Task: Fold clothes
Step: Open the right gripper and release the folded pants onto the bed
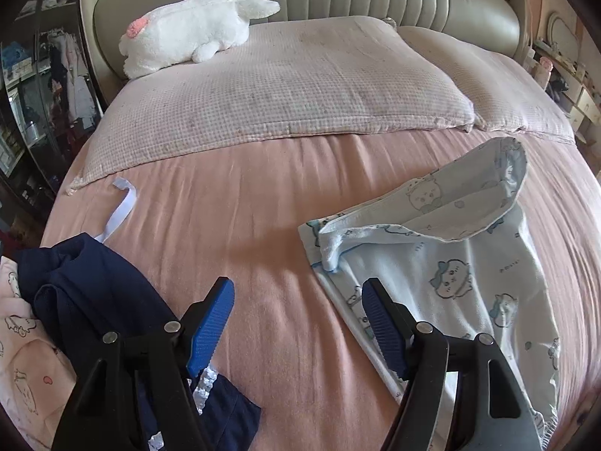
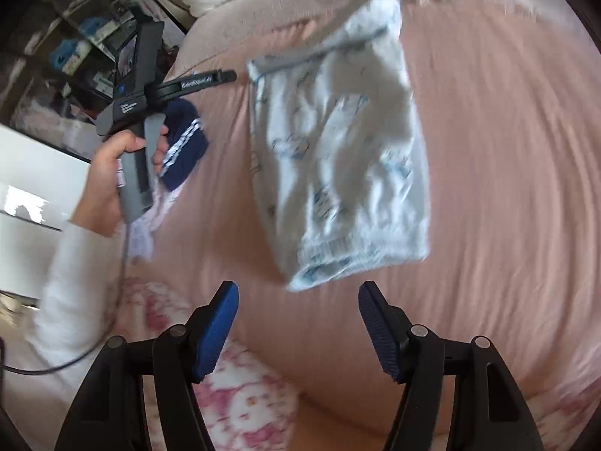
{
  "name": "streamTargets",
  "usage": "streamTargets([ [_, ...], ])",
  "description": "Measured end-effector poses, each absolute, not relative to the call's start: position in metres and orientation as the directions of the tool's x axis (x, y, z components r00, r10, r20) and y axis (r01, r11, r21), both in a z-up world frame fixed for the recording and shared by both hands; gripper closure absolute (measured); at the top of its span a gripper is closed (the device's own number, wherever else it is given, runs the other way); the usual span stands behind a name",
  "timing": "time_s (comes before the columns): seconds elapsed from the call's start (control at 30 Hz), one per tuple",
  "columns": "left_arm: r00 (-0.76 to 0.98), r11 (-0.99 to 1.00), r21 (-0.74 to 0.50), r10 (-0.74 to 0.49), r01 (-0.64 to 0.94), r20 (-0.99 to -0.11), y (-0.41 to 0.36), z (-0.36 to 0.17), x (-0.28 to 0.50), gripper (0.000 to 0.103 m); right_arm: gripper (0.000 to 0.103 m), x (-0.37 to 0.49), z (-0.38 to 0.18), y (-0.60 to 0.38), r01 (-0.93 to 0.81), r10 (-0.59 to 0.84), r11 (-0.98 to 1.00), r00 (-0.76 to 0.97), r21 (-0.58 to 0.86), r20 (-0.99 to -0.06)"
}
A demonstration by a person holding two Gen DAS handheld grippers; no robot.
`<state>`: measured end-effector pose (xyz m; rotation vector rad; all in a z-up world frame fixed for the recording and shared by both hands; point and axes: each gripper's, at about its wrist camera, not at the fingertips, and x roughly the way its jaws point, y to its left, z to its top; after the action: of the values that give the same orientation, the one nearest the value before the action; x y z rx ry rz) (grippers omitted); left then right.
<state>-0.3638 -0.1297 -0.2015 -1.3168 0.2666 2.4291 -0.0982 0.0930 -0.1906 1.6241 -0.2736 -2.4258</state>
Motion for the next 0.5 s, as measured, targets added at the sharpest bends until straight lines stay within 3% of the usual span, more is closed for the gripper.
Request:
streamTargets([
  [0.1,-0.445,-0.871,-0.115,0.352,-0.478,-0.823,-0.121,-0.198,-0.356,0.034,0.037,-0.118,-0.197,0.084,0.112,-0.147,-0.988,-0.453,0.107,-0.880],
  [0.2,-0.377,-0.825,-0.135,0.389,-0.549,-0.840,-0.099,-0.208,-0.346,0.034,0.037,-0.145,-0.216,0.074,0.138,-0.071,-0.990,-0.473,0.006,-0.878],
  [0.37,-0.359,-0.837,0.057,0.171,-0.544,-0.918,-0.084,-0.242,-0.347,0.034,0.037,-0.175,-0.263,0.059,0.134,-0.071,-0.991,-0.413,0.017,-0.908],
  [0.47,-0.370,-0.879,0.103,0.088,-0.466,-0.925,-0.100,-0.242,-0.354,0.034,0.037,-0.182,-0.271,0.065,0.120,-0.083,-0.992,-0.373,0.041,-0.924],
  [0.5,-0.370,-0.878,0.081,0.114,-0.472,-0.922,-0.100,-0.237,-0.351,0.034,0.037,-0.184,-0.270,0.068,0.111,-0.080,-0.993,-0.370,0.041,-0.926],
])
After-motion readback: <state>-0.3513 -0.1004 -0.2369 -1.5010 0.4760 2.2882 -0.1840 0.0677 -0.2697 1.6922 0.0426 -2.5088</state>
